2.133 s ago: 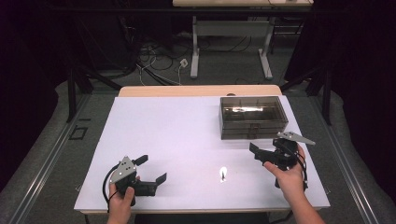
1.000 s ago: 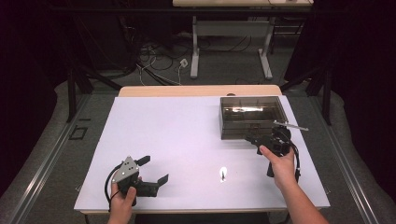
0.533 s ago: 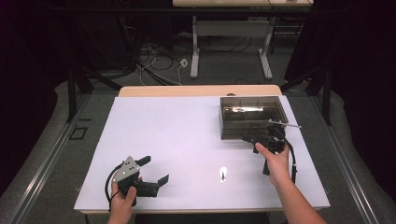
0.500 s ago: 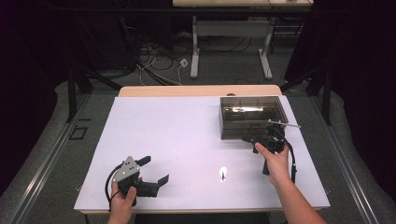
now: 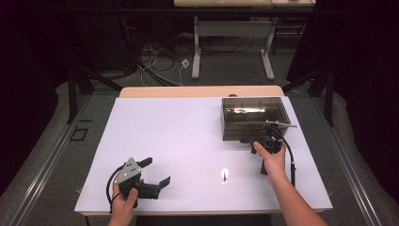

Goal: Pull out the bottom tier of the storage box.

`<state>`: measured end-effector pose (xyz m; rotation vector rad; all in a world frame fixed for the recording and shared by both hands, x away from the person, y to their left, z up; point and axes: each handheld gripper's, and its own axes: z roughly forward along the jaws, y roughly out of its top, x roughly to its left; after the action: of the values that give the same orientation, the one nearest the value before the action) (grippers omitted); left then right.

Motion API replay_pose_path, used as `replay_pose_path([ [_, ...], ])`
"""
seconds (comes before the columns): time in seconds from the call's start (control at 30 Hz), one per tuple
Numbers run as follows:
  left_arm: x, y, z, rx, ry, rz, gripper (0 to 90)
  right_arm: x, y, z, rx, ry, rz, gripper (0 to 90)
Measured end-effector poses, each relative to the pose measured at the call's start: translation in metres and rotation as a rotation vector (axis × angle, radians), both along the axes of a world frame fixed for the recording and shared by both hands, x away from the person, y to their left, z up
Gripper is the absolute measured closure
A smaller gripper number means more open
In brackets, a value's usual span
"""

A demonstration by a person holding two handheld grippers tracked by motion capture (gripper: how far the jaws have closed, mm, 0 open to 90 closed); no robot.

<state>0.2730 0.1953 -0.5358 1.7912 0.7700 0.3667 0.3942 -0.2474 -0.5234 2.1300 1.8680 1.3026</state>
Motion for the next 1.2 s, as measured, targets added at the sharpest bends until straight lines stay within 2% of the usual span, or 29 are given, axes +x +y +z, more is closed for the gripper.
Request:
replay_pose_path([
  [0.03,0.0,0.0,0.0,0.001,0.001,-0.002,0.3,0.001,0.0,-0.001,0.01,0.008,-0.001,35.6],
  [0.1,0.0,0.0,0.0,-0.002,0.0,0.0,0.3,0.002,-0.001,-0.002,-0.011,0.013,-0.016,35.3],
  [0.2,0.0,0.0,0.0,-0.003,0.001,0.001,0.3,0.004,-0.004,-0.004,0.002,0.022,-0.009,35.2],
  [0.23,0.0,0.0,0.0,-0.002,0.001,0.0,0.3,0.005,-0.004,-0.005,0.007,0.035,-0.028,35.2],
  [0.27,0.0,0.0,0.0,-0.002,0.001,0.0,0.3,0.005,-0.004,-0.006,-0.001,0.021,-0.044,36.4],
  [0.33,0.0,0.0,0.0,-0.003,0.001,0.0,0.3,0.007,-0.006,-0.008,-0.003,0.034,-0.023,37.2],
  [0.4,0.0,0.0,0.0,-0.002,0.0,0.001,0.3,0.008,-0.007,-0.01,0.006,0.031,-0.025,38.5],
  [0.43,0.0,0.0,0.0,-0.003,0.001,0.0,0.3,0.009,-0.007,-0.009,0.021,0.045,-0.036,38.5],
  [0.53,0.0,0.0,0.0,-0.002,0.001,-0.001,0.3,0.01,-0.008,-0.011,0.018,0.035,-0.041,38.6],
  [0.63,0.0,0.0,0.0,-0.005,0.004,0.0,0.3,0.011,-0.009,-0.013,0.005,0.063,-0.04,40.2],
  [0.67,0.0,0.0,0.0,0.0,-0.001,-0.003,0.3,0.012,-0.01,-0.015,0.013,0.043,-0.038,40.8],
  [0.7,0.0,0.0,0.0,-0.001,0.0,-0.003,0.3,0.013,-0.01,-0.016,0.026,0.054,-0.042,42.1],
  [0.9,0.0,0.001,0.0,-0.002,0.001,-0.002,0.3,0.015,-0.013,-0.023,0.033,0.07,-0.049,45.2],
  [0.93,0.0,0.001,-0.001,-0.002,0.0,-0.003,0.3,0.015,-0.013,-0.024,0.032,0.084,-0.065,45.8],
  [0.97,0.0,0.001,-0.001,-0.002,0.0,-0.003,0.3,0.015,-0.014,-0.024,0.037,0.101,-0.056,46.1],
  [1.0,0.0,0.001,0.0,-0.001,0.0,-0.003,0.3,0.015,-0.014,-0.027,0.044,0.076,-0.059,46.4],
  [1.07,0.0,0.001,0.0,-0.002,-0.001,-0.004,0.3,0.016,-0.014,-0.027,0.053,0.091,-0.07,46.9],
  [1.13,0.0,0.001,0.0,0.0,-0.001,-0.005,0.3,0.016,-0.014,-0.028,0.054,0.085,-0.066,47.1],
  [1.2,0.0,0.001,0.0,-0.001,-0.002,-0.007,0.3,0.017,-0.014,-0.027,0.072,0.1,-0.091,48.5],
])
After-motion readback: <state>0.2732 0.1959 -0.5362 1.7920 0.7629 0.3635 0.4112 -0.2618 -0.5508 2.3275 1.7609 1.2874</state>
